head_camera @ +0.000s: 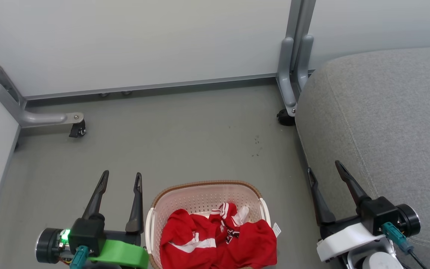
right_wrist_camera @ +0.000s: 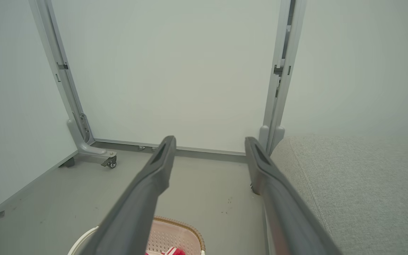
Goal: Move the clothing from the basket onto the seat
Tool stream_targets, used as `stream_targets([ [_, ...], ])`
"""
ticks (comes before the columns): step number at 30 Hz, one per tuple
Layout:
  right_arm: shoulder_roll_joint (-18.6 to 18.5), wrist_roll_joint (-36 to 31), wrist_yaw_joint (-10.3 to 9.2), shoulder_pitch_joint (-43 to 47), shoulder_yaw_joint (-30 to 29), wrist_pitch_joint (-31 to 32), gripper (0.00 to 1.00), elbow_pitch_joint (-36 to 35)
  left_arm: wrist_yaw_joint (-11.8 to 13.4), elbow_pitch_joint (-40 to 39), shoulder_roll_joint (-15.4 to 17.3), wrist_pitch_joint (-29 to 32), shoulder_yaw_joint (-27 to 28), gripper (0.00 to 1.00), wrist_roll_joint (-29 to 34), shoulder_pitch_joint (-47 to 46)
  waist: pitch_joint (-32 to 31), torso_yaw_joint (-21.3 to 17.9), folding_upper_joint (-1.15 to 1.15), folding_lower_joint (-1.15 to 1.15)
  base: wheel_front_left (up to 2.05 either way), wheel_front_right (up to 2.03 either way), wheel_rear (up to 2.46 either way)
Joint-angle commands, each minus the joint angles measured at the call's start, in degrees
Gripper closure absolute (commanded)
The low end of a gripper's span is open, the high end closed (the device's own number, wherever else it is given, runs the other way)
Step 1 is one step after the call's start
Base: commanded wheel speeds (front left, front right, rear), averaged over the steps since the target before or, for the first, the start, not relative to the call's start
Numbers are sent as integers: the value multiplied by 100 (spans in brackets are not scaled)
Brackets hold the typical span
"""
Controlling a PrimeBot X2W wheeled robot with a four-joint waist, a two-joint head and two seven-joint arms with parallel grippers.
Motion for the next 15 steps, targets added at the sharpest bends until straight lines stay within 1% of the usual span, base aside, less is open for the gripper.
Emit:
stream_targets([
  [1, -18, -114, 2, 86, 15, -50, 0, -25, -20, -22, 4, -50, 10, 0, 123, 53, -8, 1, 0, 0, 0, 0, 0],
  [15, -17, -48, 1, 115, 1, -55, 0, -15, -52, 24, -7, -53, 27, 0, 155, 82, -22, -43, 0, 0, 0, 0, 0],
])
